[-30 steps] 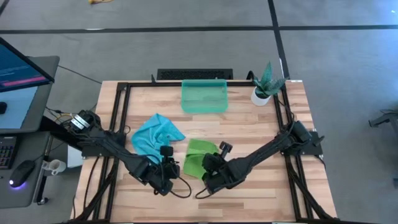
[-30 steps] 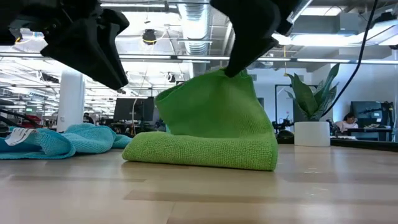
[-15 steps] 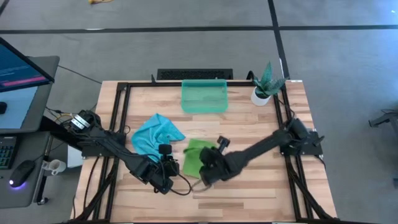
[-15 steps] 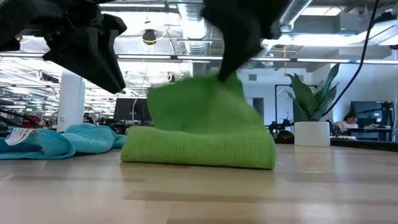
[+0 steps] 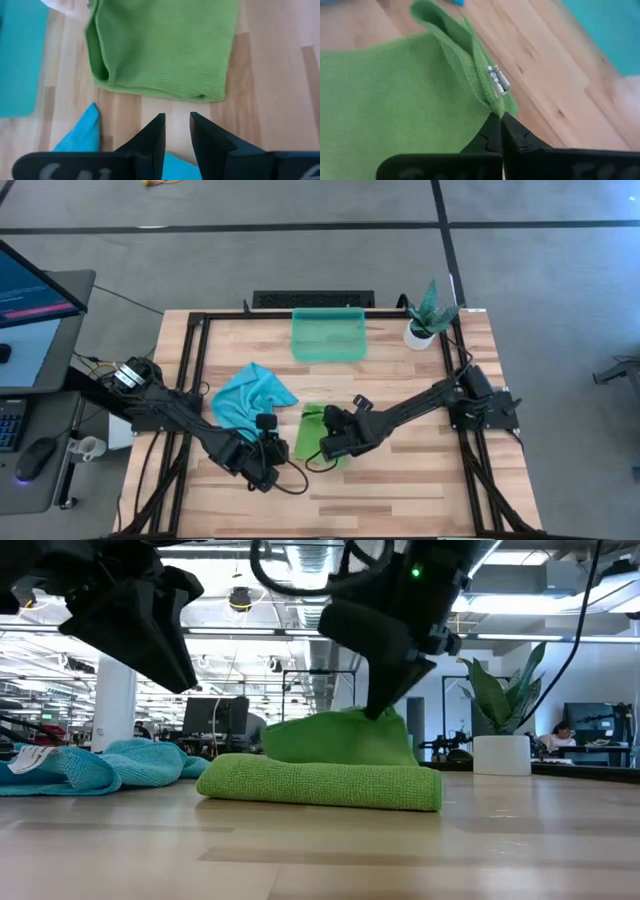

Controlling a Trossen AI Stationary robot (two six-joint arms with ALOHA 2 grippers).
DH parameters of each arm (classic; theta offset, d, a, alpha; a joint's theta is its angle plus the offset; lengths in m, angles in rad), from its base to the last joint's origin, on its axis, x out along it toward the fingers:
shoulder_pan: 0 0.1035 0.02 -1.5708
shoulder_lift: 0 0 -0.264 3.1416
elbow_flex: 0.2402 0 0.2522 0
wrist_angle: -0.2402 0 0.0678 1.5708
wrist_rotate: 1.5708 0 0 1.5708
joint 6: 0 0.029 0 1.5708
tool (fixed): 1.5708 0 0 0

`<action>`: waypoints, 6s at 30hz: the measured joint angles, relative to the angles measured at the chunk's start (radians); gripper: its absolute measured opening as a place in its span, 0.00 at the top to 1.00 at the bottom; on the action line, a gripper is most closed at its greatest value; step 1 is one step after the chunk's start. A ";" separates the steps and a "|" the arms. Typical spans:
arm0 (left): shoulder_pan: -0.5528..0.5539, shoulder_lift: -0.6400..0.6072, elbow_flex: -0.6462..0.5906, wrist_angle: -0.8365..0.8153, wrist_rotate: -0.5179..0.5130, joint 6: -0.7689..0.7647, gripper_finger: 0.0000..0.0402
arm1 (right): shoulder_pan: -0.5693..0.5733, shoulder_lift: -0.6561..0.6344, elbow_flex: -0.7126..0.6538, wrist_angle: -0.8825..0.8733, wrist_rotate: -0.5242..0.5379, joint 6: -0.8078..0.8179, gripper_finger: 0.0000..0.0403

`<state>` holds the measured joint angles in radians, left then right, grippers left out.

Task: Roll microfiber towels into tight, uniform cylinder then place into a basket
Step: Fold the green microfiber cloth, then roll the green microfiber cloth

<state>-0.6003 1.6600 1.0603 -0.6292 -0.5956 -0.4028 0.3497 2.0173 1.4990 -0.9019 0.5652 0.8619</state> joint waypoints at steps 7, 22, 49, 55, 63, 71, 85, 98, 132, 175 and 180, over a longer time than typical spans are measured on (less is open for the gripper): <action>0.002 0.011 -0.003 0.002 0.012 0.000 0.80 | -0.024 -0.001 -0.034 0.004 -0.018 0.029 0.98; 0.022 0.011 -0.005 0.001 0.011 0.016 0.80 | -0.062 -0.001 -0.065 -0.007 0.014 -0.067 0.64; 0.036 0.011 -0.081 0.329 0.008 0.161 0.60 | 0.286 -0.050 -0.007 0.003 0.204 -0.101 0.67; 0.077 0.011 -0.195 0.625 0.008 0.252 0.62 | 0.307 -0.049 -0.116 0.292 0.280 -0.231 0.70; 0.125 0.011 -0.288 0.790 0.086 0.248 0.64 | 0.243 -0.049 -0.292 0.637 0.238 -0.243 0.70; 0.135 0.019 -0.312 0.844 0.100 0.208 0.64 | 0.194 -0.048 -0.388 0.789 0.063 -0.251 0.70; 0.124 0.190 -0.298 0.894 0.165 0.090 0.64 | 0.193 -0.048 -0.441 0.786 -0.046 -0.269 0.70; 0.094 0.192 -0.262 0.952 0.285 0.067 0.64 | 0.193 -0.050 -0.439 0.682 -0.040 -0.183 0.70; -0.047 -0.008 -0.186 0.689 -0.327 0.652 0.64 | 0.227 -0.395 -0.416 0.835 -0.014 -0.983 0.70; -0.161 -0.006 -0.007 0.423 -0.187 0.277 0.64 | 0.369 -0.376 -0.417 1.011 -0.094 -1.070 0.70; -0.149 -0.006 -0.057 0.418 -0.182 0.229 0.64 | 0.347 -0.376 -0.417 0.940 -0.094 -0.966 0.70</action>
<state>-0.7495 1.6543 1.0034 -0.2117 -0.7771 -0.1733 0.6963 1.6417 1.0824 0.0378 0.4714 -0.1045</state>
